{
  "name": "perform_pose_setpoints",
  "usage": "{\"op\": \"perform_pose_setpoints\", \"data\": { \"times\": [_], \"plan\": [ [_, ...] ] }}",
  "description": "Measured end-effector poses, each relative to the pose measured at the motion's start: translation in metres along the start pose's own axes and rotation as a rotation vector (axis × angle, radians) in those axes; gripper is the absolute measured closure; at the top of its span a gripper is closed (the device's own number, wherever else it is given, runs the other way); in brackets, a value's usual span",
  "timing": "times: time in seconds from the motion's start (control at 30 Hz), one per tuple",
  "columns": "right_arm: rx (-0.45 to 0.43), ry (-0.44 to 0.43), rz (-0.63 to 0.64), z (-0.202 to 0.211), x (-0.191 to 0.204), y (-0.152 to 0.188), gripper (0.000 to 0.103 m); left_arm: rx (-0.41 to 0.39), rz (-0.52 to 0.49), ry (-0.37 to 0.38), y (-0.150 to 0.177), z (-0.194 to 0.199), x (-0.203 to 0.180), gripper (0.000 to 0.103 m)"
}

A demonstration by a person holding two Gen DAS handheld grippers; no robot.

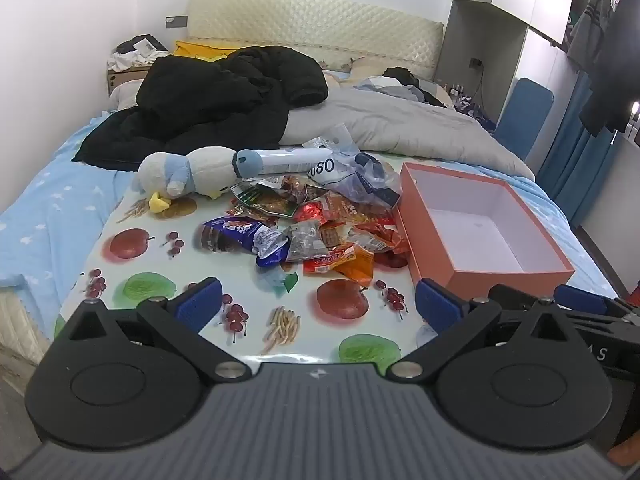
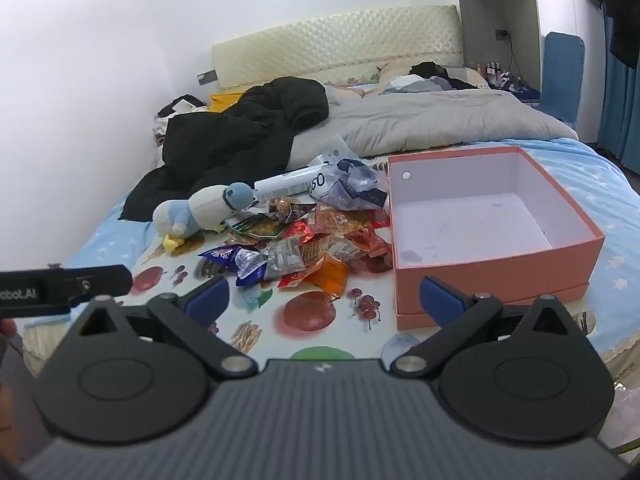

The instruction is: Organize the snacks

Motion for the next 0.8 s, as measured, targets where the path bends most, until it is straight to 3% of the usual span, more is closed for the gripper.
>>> {"op": "perform_pose_setpoints", "data": {
  "times": [0.8],
  "plan": [
    [-0.003,-0.005,0.002,0.0006,-0.0023,-0.0017,0.000,-0.006,-0.008,0.005,0.0033,-0.0002,-0.0067,0.000]
  ]
}}
Point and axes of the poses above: each gripper's, at about its wrist camera, not at the fingertips, and z roughly against the way its jaws point, x to its left, y to its underside, the point moved 3 cm from there along -z, roughly the way its jaws point, and after that the axes turned 13 degrees about y, right-handed, at the moved point
